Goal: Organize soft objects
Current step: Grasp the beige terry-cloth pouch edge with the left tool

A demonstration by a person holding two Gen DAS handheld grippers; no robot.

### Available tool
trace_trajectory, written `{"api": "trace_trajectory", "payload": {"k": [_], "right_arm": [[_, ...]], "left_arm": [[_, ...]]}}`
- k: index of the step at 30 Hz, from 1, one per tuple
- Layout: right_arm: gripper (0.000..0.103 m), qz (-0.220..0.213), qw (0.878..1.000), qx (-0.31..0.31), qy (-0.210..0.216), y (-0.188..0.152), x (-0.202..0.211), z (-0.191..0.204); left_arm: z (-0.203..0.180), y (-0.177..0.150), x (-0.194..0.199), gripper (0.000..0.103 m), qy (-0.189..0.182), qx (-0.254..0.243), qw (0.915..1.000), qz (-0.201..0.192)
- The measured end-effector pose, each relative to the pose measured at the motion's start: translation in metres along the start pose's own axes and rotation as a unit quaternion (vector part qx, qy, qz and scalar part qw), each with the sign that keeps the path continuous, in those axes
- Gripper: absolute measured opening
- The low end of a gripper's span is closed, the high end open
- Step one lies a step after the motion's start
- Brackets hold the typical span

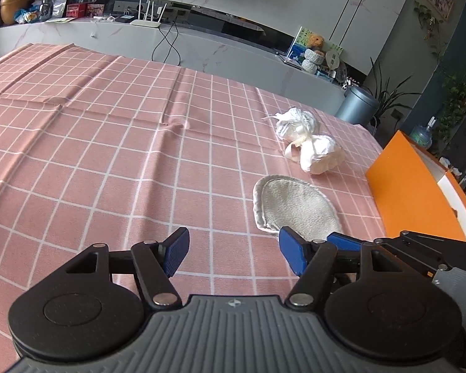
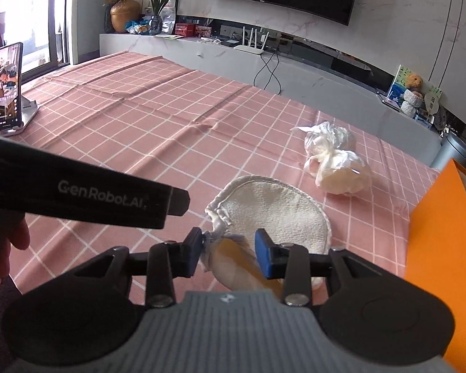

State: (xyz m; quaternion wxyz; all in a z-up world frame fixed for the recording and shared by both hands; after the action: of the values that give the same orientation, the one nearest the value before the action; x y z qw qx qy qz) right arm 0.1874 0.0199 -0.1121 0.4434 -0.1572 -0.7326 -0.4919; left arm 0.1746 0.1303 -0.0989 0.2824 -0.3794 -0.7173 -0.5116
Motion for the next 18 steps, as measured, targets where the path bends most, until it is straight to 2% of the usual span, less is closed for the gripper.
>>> {"api": "trace_trajectory", "payload": {"k": [4, 6, 9, 11, 15, 18], "right_arm": [[0.056, -0.016, 0.999, -0.031, -0.013, -0.009, 0.016, -0.021], [0.058, -0.015, 0.998, -0.045, -0.035, -0.016, 0.018, -0.032], [0.056, 0.005, 0.995, -0.045, -0.089, -0.021, 0.008, -0.046], [0.047, 0.014, 0.993, -0.046, -0.109, -0.023, 0.000, -0.054], [0.038, 0.031, 0.990, -0.045, -0.130, -0.024, -0.016, -0.065], [0.038, 0.038, 0.990, -0.051, -0.129, -0.024, -0.027, -0.071]], "left_arm": [[-0.005, 0.000, 0.000, 0.084, -0.007, 0.007, 1.0000, -0.002], [-0.006, 0.000, -0.001, 0.086, -0.008, 0.011, 0.9999, -0.002], [-0.010, 0.000, -0.005, 0.088, -0.017, 0.019, 0.9997, 0.000], [-0.015, -0.001, -0.010, 0.090, -0.029, 0.024, 0.9993, 0.004], [-0.022, -0.001, -0.023, 0.090, -0.036, 0.027, 0.9989, 0.016], [-0.023, 0.000, -0.035, 0.090, -0.040, 0.036, 0.9982, 0.026]]}}
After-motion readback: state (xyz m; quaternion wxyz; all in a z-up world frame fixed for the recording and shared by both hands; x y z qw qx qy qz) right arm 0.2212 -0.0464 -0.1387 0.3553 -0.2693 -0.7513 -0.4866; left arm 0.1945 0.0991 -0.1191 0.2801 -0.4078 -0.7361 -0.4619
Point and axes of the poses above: each gripper's, at about its wrist camera, not at the fingertips, and x roughly against the way its jaws point, z to its left, y to its top, the point moved 6 cm from there along -x, roughly the way its jaws point, and after that the axes turned 12 degrees about z, right-handed, at the moved point
